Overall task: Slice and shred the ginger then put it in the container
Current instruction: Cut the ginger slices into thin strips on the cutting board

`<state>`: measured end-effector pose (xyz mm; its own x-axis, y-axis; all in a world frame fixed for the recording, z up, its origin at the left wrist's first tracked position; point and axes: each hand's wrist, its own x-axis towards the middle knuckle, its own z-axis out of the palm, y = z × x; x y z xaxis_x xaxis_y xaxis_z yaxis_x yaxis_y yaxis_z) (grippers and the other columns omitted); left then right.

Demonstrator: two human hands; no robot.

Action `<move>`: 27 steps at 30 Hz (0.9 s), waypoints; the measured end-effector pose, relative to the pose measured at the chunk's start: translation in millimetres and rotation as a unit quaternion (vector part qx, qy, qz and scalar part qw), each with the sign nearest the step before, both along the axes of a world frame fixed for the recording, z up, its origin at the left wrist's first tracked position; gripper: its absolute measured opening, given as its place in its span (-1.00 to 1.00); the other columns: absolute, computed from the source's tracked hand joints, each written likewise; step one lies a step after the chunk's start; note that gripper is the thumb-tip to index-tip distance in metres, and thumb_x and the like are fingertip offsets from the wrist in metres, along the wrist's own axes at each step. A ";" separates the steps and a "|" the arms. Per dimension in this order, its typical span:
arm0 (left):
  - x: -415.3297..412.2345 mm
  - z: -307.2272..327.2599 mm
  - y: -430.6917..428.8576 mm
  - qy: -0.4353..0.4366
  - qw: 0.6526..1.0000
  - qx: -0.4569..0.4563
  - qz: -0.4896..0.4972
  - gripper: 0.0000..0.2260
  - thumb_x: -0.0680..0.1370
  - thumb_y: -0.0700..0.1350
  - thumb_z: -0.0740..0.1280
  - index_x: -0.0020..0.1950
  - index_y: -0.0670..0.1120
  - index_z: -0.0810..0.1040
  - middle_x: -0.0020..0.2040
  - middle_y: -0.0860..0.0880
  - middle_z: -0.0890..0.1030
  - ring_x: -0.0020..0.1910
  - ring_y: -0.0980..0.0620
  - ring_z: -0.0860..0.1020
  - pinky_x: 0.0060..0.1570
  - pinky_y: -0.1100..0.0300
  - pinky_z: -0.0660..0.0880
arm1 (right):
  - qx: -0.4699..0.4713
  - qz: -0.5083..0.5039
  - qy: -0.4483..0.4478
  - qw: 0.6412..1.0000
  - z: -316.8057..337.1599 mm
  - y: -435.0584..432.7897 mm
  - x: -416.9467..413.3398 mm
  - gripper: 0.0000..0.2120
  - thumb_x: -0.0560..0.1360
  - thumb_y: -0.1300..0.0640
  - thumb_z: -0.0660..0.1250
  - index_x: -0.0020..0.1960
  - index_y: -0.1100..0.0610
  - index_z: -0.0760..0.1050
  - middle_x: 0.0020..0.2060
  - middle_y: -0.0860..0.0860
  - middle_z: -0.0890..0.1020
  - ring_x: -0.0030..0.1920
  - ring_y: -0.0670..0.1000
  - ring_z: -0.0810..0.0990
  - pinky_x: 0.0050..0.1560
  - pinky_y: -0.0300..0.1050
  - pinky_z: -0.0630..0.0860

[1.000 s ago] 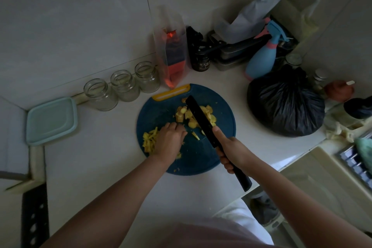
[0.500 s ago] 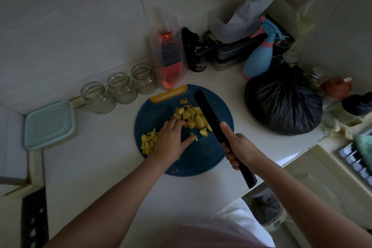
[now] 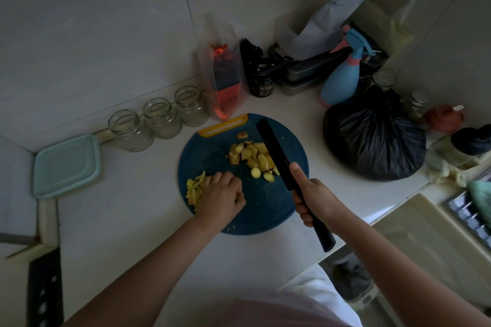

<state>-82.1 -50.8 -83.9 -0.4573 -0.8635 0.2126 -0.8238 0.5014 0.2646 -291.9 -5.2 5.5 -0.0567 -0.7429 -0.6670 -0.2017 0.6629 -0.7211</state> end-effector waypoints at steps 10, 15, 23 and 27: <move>30.1 18.2 -7.0 -0.002 0.989 0.123 -0.081 -0.64 0.51 0.17 0.19 -0.08 -0.09 0.58 -0.11 0.01 0.53 -0.07 0.07 0.44 0.04 0.25 0.27 | -0.011 0.014 -0.001 1.000 1.9 -9.7 2.4 -0.40 0.49 -0.42 0.05 -0.38 0.09 0.25 -0.52 0.01 0.31 -0.54 -0.02 0.27 -0.48 -0.22 0.28; 32.5 25.6 -21.5 0.111 0.984 0.142 0.010 -0.78 0.58 -0.13 0.27 -0.13 -0.22 0.65 -0.11 -0.12 0.57 -0.12 -0.04 0.51 -0.03 0.06 0.47 | -0.049 0.123 0.134 0.982 -3.4 -3.4 10.6 -0.35 0.46 -0.44 0.01 -0.31 0.15 0.34 -0.45 0.09 0.40 -0.50 0.00 0.36 -0.44 -0.17 0.36; 50.7 70.0 -55.5 0.193 0.932 0.148 0.269 -0.76 0.61 -0.10 0.25 -0.11 -0.17 0.65 -0.14 -0.03 0.64 -0.19 0.07 0.52 -0.17 0.25 0.32 | -0.145 0.272 0.273 0.911 -22.8 6.2 19.2 -0.35 0.40 -0.42 -0.10 -0.40 0.15 0.30 -0.51 0.00 0.37 -0.50 -0.07 0.34 -0.34 -0.21 0.37; 43.1 95.9 -52.8 0.166 0.949 0.231 0.139 -0.88 0.52 -0.02 0.39 -0.15 -0.05 0.61 -0.24 0.10 0.60 -0.24 0.15 0.54 -0.30 0.33 0.36 | -0.193 0.350 0.306 0.864 -25.2 -2.0 23.3 -0.14 0.26 -0.57 -0.16 -0.17 0.15 0.53 -0.36 0.00 0.56 -0.35 -0.04 0.54 -0.22 -0.09 0.55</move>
<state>-39.0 -103.6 12.0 -0.1731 -0.9768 -0.1258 -0.7401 0.0447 0.6710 -268.6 -7.2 -19.7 0.2429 -0.8983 -0.3661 -0.8771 -0.0422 -0.4784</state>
